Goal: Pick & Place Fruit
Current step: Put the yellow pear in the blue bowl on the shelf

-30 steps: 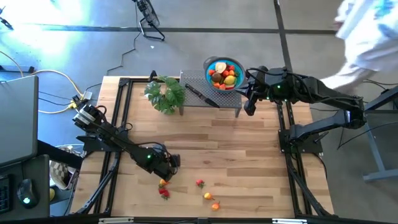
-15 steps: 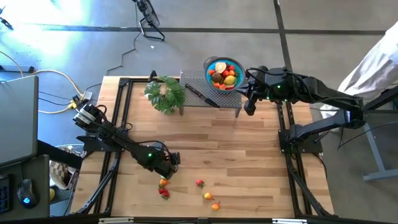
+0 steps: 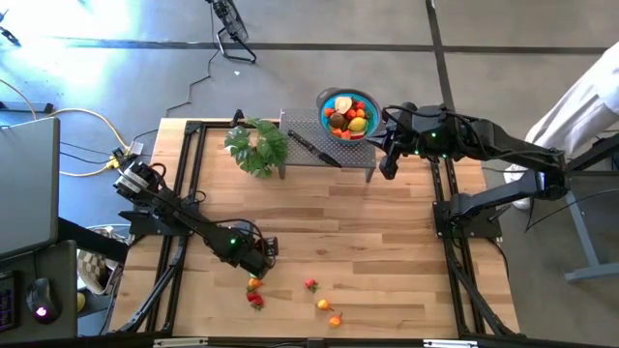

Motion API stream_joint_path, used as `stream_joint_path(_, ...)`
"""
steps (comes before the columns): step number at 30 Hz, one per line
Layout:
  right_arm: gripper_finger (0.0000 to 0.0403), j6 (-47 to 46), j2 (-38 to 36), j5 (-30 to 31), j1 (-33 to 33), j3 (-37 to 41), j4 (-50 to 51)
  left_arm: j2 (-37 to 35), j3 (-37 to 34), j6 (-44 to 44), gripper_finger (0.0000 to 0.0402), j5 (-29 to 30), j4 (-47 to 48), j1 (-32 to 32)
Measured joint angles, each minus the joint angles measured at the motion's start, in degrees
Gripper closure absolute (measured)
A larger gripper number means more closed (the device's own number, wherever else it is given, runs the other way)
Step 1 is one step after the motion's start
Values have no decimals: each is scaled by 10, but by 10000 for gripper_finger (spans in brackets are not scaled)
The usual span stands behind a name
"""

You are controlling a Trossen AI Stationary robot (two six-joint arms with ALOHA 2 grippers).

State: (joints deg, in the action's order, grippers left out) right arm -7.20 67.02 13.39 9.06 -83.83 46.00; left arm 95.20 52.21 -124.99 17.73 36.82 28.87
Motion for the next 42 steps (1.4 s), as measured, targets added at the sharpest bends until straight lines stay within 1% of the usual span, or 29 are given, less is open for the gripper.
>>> stream_joint_path(5, 399, 0, 0, 0, 0, 0, 0, 0, 0, 0, 236, -5, 2, 0)
stream_joint_path(10, 399, 0, 0, 0, 0, 0, 0, 0, 0, 0, 247, -7, 1, 0)
stream_joint_path(33, 398, 0, 0, 0, 0, 0, 0, -2, 0, 2, 249, -20, -1, 0)
stream_joint_path(42, 398, 17, 0, -1, 0, 0, 0, -29, 0, 2, 249, -20, 15, 0)
